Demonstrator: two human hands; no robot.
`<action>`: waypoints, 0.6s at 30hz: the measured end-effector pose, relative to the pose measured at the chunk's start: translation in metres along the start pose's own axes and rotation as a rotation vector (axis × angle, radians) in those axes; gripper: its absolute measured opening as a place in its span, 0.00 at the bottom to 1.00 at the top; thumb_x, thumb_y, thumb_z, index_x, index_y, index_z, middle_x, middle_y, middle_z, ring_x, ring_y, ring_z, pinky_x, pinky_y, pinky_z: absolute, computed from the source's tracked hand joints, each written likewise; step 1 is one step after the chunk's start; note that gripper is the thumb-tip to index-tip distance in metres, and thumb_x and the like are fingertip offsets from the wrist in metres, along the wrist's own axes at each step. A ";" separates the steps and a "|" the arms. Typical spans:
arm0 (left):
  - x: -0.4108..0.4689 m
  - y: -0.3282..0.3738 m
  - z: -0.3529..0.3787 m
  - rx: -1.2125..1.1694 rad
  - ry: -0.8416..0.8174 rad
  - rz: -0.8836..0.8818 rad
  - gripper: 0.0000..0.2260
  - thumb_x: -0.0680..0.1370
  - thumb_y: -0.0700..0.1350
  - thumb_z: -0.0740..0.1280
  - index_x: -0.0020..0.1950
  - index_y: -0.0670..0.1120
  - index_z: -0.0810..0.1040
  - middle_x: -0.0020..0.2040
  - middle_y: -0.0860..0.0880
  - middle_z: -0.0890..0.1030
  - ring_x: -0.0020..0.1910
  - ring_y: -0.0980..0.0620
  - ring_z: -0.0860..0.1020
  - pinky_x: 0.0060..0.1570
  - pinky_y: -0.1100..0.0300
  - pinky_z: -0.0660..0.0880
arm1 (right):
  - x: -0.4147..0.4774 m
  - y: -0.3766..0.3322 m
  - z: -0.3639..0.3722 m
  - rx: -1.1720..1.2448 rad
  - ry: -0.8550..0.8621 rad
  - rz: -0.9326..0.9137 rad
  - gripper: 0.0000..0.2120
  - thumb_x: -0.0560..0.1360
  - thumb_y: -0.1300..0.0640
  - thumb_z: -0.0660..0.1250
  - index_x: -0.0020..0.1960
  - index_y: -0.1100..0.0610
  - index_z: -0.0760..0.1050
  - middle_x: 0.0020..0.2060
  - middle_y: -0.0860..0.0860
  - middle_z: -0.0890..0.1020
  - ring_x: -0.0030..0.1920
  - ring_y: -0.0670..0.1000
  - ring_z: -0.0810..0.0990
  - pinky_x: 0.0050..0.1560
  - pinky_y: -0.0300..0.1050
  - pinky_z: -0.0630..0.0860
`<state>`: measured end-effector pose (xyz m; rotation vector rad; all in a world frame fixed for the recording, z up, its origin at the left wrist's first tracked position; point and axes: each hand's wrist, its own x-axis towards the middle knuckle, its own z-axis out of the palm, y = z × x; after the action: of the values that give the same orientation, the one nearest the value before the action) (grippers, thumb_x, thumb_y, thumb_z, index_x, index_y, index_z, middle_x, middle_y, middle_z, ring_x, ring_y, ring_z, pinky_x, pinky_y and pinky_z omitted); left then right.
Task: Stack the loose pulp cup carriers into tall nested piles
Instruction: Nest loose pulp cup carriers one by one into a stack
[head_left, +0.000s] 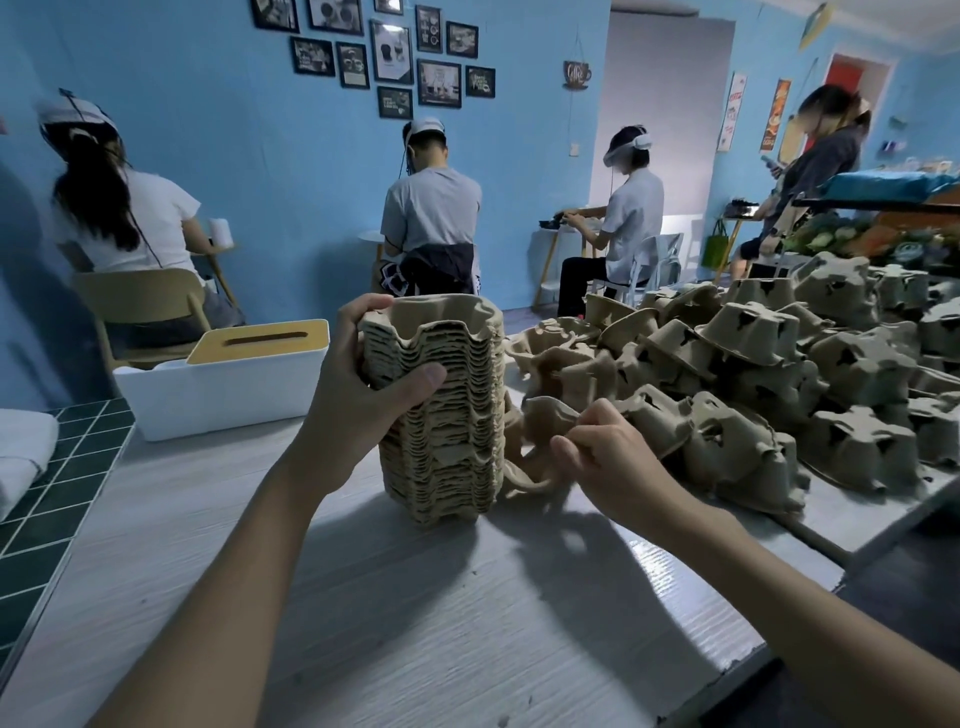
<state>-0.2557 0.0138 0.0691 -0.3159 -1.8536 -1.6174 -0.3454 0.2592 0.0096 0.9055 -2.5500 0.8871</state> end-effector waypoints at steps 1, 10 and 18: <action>0.000 0.001 -0.002 0.000 -0.007 -0.006 0.35 0.62 0.51 0.77 0.66 0.50 0.68 0.48 0.57 0.84 0.49 0.58 0.83 0.45 0.64 0.79 | -0.002 0.001 -0.002 -0.055 0.001 0.001 0.18 0.80 0.50 0.64 0.36 0.59 0.80 0.46 0.51 0.73 0.45 0.51 0.74 0.50 0.46 0.71; -0.006 0.007 -0.013 0.032 -0.015 -0.022 0.35 0.63 0.51 0.77 0.67 0.49 0.68 0.49 0.58 0.84 0.50 0.58 0.83 0.47 0.63 0.79 | -0.007 -0.034 -0.005 -0.362 -0.066 -0.125 0.13 0.77 0.37 0.63 0.45 0.46 0.78 0.50 0.38 0.78 0.55 0.50 0.66 0.55 0.50 0.58; -0.013 0.011 -0.021 0.050 -0.010 -0.030 0.34 0.64 0.52 0.77 0.67 0.51 0.67 0.49 0.57 0.84 0.51 0.56 0.83 0.47 0.62 0.79 | -0.011 -0.028 0.003 -0.364 0.036 -0.167 0.07 0.76 0.47 0.66 0.44 0.48 0.80 0.41 0.42 0.83 0.49 0.50 0.71 0.50 0.45 0.58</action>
<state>-0.2330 -0.0005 0.0707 -0.2756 -1.9118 -1.5894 -0.3190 0.2455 0.0150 0.9561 -2.4472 0.3696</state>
